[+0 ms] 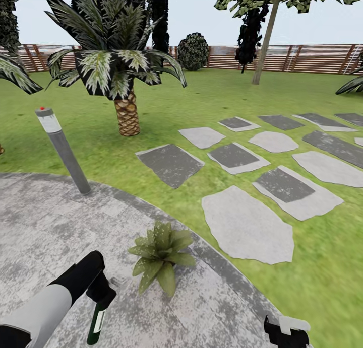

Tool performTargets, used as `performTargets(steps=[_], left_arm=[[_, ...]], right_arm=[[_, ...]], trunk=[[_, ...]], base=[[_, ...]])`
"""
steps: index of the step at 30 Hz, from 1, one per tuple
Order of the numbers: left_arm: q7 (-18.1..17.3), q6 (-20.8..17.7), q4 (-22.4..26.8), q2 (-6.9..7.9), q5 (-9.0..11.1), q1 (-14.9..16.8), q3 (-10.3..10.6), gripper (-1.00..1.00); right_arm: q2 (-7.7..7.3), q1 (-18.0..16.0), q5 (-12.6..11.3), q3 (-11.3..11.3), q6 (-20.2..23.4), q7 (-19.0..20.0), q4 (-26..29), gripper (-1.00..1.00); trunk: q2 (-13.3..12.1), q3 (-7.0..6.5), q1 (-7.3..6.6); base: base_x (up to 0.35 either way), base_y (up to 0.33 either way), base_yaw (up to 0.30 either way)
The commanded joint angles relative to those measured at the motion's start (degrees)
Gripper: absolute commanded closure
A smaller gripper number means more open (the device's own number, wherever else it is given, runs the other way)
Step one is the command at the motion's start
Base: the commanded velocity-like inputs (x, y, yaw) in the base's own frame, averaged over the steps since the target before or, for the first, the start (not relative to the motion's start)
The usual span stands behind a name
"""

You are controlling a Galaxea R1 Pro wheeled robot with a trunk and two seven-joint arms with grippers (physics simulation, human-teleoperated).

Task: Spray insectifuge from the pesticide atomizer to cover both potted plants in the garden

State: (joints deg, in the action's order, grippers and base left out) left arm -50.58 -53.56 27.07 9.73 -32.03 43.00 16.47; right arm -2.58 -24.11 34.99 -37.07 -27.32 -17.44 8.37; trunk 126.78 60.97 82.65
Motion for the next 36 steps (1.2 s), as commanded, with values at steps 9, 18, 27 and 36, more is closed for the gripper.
performTargets(steps=[9,18,27,36], left_arm=[[-0.7,-2.1,0.1,-0.35,-0.7,-0.1,0.3,1.00],[-0.7,-2.9,0.1,-0.26,-0.8,-0.1,0.1,1.00],[-1.4,-2.9,0.1,0.02,-0.6,0.1,0.1,1.00],[-19.1,-2.1,1.1,2.64,-13.0,1.0,0.1,1.00]], right_arm=[[0.03,-0.1,0.6,-0.4,-0.2,-0.3,-0.1,-1.00],[0.29,-0.1,0.6,-0.4,-0.2,-0.3,-0.1,-1.00],[0.26,-0.1,0.6,-0.4,-0.2,-0.3,-0.1,-1.00],[0.10,-0.1,0.7,-0.3,-0.2,-0.2,-0.2,-1.00]], trunk=[[0.0,0.05,0.02],[0.0,0.13,0.02],[0.0,0.19,0.02],[0.0,0.19,0.02]], base=[[0.093,-0.238,0.000],[0.112,-0.252,0.159],[0.133,-0.055,0.088],[0.001,0.000,0.254]])
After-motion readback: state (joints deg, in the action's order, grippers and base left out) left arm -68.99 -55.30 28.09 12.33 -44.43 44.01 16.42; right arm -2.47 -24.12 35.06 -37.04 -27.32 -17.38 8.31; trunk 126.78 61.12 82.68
